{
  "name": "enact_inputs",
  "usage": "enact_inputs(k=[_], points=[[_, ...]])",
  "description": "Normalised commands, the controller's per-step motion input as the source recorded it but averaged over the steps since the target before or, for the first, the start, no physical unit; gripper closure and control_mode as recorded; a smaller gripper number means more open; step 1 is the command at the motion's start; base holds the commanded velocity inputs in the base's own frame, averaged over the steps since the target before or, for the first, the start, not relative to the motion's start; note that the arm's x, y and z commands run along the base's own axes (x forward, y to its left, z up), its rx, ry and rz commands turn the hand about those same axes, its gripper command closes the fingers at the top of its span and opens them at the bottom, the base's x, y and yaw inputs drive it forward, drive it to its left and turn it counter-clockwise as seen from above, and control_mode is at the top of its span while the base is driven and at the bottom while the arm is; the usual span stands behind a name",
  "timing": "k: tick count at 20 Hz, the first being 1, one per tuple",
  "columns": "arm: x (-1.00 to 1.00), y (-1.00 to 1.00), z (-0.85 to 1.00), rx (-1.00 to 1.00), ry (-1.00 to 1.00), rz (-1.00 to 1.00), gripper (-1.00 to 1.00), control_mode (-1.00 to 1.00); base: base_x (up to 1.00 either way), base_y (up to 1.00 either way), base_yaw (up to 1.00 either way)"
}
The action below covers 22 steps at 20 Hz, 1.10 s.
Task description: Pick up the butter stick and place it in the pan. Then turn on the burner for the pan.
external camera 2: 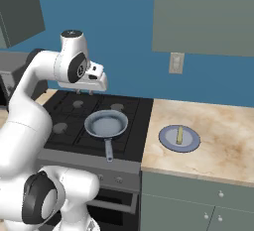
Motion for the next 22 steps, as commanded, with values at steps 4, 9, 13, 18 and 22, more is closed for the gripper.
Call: enact_inputs(k=[4,9,13,18,22], points=[[0.00,-0.04,-0.08,0.00,0.00,0.00,-1.00,-1.00,0.00,0.00,0.00],[0.00,-0.35,-0.14,0.00,0.00,0.00,-1.00,-1.00,0.00,0.00,0.00],[0.00,-0.41,-0.15,0.00,0.00,0.00,-1.00,-1.00,0.00,0.00,0.00],[0.01,-0.38,-0.21,0.00,0.00,0.00,-1.00,-1.00,0.00,0.00,0.00],[0.00,-0.38,-0.21,0.00,0.02,0.00,-1.00,-1.00,0.00,0.00,0.00]])
